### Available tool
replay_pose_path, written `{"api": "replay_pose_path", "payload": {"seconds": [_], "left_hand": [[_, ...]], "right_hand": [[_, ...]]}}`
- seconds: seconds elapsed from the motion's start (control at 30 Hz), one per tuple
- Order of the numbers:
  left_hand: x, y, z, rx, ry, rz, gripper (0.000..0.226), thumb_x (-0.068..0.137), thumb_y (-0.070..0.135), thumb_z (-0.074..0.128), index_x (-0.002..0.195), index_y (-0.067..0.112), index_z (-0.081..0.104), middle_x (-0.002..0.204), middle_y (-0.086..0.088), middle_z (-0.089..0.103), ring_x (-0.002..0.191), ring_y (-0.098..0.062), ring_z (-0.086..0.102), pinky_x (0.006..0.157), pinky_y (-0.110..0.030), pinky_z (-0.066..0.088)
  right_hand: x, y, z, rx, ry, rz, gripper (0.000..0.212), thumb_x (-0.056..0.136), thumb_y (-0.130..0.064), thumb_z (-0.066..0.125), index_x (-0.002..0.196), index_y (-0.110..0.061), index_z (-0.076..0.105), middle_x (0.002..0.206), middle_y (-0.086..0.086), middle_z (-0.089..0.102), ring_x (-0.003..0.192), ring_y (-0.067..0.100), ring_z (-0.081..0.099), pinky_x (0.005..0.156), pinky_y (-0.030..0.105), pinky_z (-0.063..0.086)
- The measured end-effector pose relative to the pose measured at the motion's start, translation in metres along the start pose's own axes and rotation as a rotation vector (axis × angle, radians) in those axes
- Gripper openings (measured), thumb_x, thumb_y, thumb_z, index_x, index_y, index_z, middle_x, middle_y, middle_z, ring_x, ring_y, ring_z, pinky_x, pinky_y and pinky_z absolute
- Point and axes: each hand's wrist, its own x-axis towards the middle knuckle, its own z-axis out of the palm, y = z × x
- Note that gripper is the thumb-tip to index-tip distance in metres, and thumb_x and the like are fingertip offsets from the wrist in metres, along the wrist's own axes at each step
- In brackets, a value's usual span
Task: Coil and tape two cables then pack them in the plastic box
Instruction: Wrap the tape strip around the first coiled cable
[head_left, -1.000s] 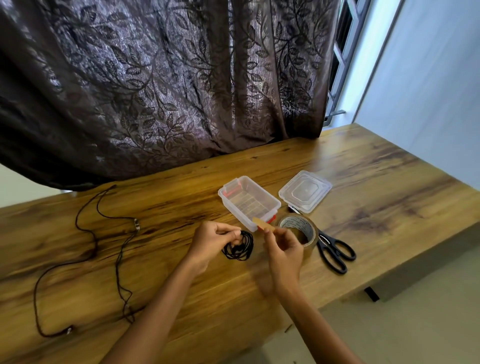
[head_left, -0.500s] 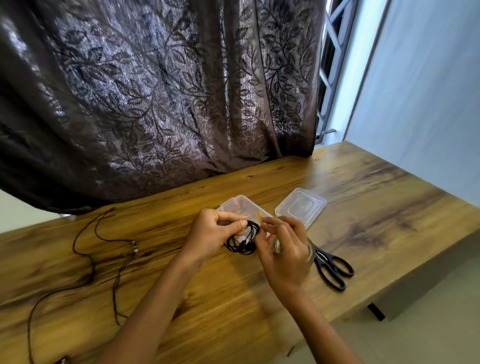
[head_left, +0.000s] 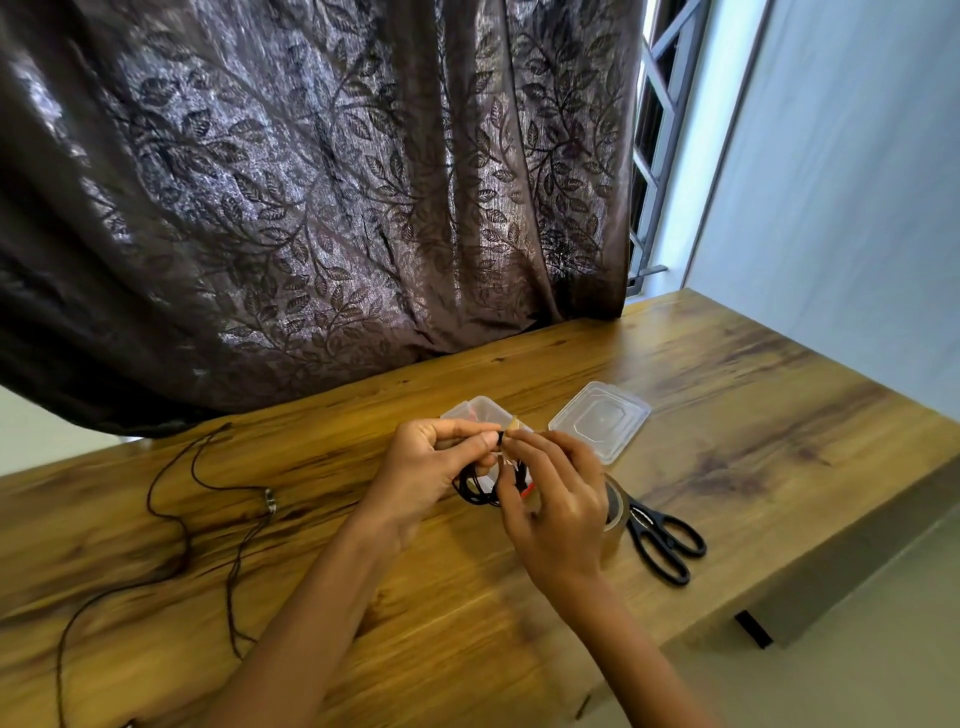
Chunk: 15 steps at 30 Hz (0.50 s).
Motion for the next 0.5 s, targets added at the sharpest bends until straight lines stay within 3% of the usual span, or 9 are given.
{"api": "replay_pose_path", "payload": {"seconds": [0.13,0.23,0.33,0.4,0.5], "left_hand": [[-0.001,0.002,-0.002,-0.035,0.003,-0.014,0.014,0.083,0.005,0.064,0.094,0.006,0.072,0.066,0.002,0.070,0.062,-0.002,0.064,0.060,-0.013,0.050],[-0.001,0.003,-0.006,-0.067,0.033,-0.034,0.012,0.082,0.006,0.064,0.091,0.008,0.072,0.065,0.002,0.070,0.062,-0.004,0.063,0.061,-0.015,0.052],[-0.002,0.003,-0.006,-0.107,0.029,-0.039,0.012,0.082,0.007,0.064,0.089,0.010,0.072,0.064,0.003,0.069,0.060,-0.004,0.062,0.063,-0.016,0.053],[-0.003,0.004,-0.006,-0.114,0.008,-0.033,0.012,0.082,0.007,0.064,0.090,0.010,0.072,0.065,0.002,0.069,0.061,-0.003,0.062,0.067,-0.017,0.054],[-0.005,0.006,-0.006,-0.131,-0.037,-0.026,0.012,0.082,0.006,0.063,0.089,0.010,0.073,0.067,0.002,0.069,0.062,-0.003,0.062,0.067,-0.017,0.053]], "right_hand": [[0.002,0.002,-0.002,0.004,-0.075,-0.027,0.023,0.081,-0.023,0.066,0.100,-0.011,0.070,0.105,0.000,0.070,0.101,0.014,0.054,0.080,0.031,0.050],[0.006,-0.001,-0.008,0.133,-0.178,0.023,0.034,0.080,-0.032,0.067,0.107,-0.012,0.067,0.110,-0.003,0.067,0.105,0.012,0.053,0.087,0.023,0.045],[0.014,-0.005,-0.017,0.409,-0.129,0.274,0.028,0.084,-0.033,0.059,0.106,-0.018,0.065,0.105,-0.007,0.066,0.098,0.009,0.056,0.082,0.018,0.044],[0.021,-0.008,-0.021,0.588,-0.129,0.506,0.020,0.085,-0.032,0.059,0.102,-0.023,0.064,0.100,-0.005,0.067,0.094,0.012,0.060,0.079,0.024,0.049],[0.030,-0.002,-0.025,0.936,-0.317,0.804,0.019,0.083,-0.020,0.065,0.102,-0.019,0.060,0.101,0.006,0.067,0.097,0.020,0.064,0.082,0.036,0.052]]}}
